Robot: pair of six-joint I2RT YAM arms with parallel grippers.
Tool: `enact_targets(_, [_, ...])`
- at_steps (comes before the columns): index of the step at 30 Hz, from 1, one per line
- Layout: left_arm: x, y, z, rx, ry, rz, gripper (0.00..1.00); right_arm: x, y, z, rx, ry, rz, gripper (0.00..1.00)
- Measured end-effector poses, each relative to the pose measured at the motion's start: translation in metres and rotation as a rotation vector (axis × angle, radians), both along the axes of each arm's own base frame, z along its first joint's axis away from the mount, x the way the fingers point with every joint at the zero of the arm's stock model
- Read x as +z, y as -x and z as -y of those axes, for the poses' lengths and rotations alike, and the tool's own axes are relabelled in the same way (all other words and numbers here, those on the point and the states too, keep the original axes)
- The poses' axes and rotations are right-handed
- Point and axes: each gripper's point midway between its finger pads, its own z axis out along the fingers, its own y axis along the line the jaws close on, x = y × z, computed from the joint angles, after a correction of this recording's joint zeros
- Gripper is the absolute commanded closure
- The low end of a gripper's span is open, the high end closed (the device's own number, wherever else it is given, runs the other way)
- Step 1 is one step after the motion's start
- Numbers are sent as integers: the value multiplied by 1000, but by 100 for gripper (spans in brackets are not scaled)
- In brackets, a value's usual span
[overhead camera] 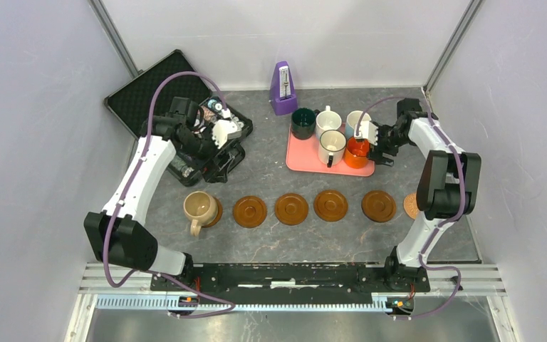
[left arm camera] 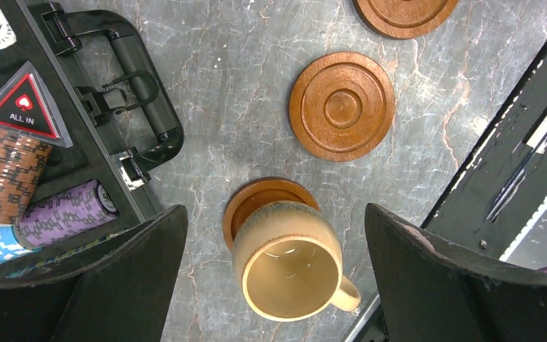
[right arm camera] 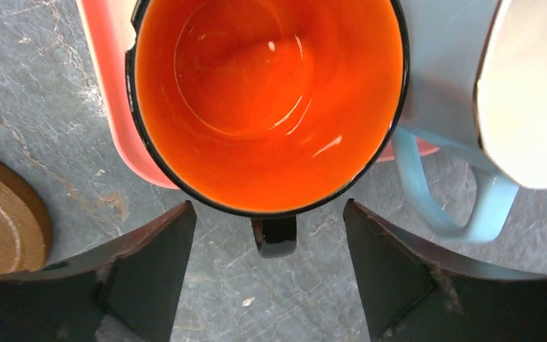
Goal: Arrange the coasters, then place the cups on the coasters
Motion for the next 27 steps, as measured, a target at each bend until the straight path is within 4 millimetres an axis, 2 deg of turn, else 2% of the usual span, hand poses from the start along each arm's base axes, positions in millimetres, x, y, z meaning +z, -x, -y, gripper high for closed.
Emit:
enact_targets(8, [3,-6,4,23,5,10,0,-2,-12,-7,52,-36,-2,49])
enact_targets(13, [1,-6,4,21,-10,5,0,-5,-5,-10,51,-55,-44,63])
enact_targets(17, [1,-5,6,14,-11,5,0,-6,0,-8,36,-69,-64,82])
enact_targets(20, [1,-5,8,9,-10,5,0,-6,6,-6,14,-81,-72,100])
enact_targets(24, [1,-5,10,1,-8,11,0,-2,20,-2,-25,-86,-92,100])
enact_targets(27, [2,-8,13,-6,-1,24,0,9,30,2,-91,-101,-92,100])
